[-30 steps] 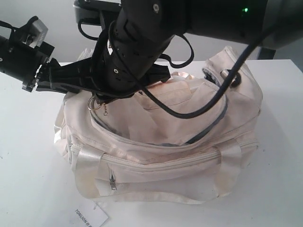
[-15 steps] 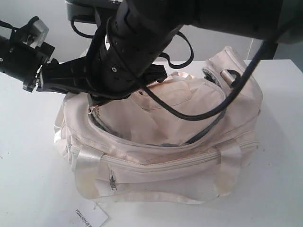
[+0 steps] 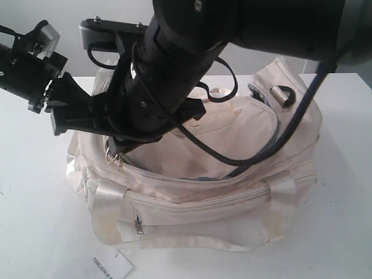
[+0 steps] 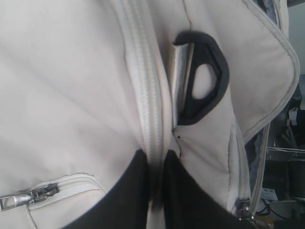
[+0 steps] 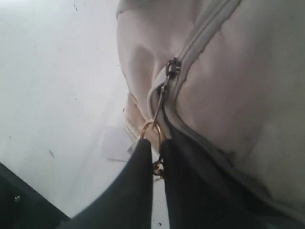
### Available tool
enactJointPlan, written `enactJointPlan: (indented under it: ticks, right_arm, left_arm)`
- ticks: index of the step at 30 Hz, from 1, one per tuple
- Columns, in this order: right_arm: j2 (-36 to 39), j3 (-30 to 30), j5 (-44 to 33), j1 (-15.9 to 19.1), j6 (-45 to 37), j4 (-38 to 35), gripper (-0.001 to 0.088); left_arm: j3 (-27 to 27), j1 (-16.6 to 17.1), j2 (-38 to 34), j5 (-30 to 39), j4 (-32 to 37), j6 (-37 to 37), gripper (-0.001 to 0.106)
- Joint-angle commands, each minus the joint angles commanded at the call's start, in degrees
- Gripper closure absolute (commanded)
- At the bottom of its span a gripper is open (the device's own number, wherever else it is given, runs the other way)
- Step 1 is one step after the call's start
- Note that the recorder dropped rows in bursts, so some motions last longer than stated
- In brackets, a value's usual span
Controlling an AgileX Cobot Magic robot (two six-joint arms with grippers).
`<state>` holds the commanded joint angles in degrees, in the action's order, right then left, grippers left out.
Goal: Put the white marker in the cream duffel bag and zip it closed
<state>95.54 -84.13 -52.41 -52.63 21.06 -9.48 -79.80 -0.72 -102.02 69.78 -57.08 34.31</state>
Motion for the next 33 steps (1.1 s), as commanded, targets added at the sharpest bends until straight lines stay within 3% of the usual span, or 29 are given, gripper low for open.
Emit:
enactJointPlan:
  ticks: [11,22,25,33]
  right_arm:
    - [0.0,1.6,-1.3,0.0,-6.0,-7.5,0.0868]
    - [0.0,1.6,-12.2,0.0,-13.1,-7.5,0.0868]
    - [-0.1,1.6,-12.7,0.0,-13.4,-6.4,0.0868]
    - [-3.8,1.6,-14.8,0.1,-11.6,2.7,0.0868]
  left_arm:
    - [0.0,0.0,0.0,-2.9,-0.1,-1.2,0.105]
    - [0.0,0.0,0.0,-4.1,3.2,-1.1,0.105]
    - [0.0,0.0,0.0,-5.7,8.7,-2.4,0.105]
    - [0.0,0.0,0.0,-7.2,11.2,-2.8,0.105]
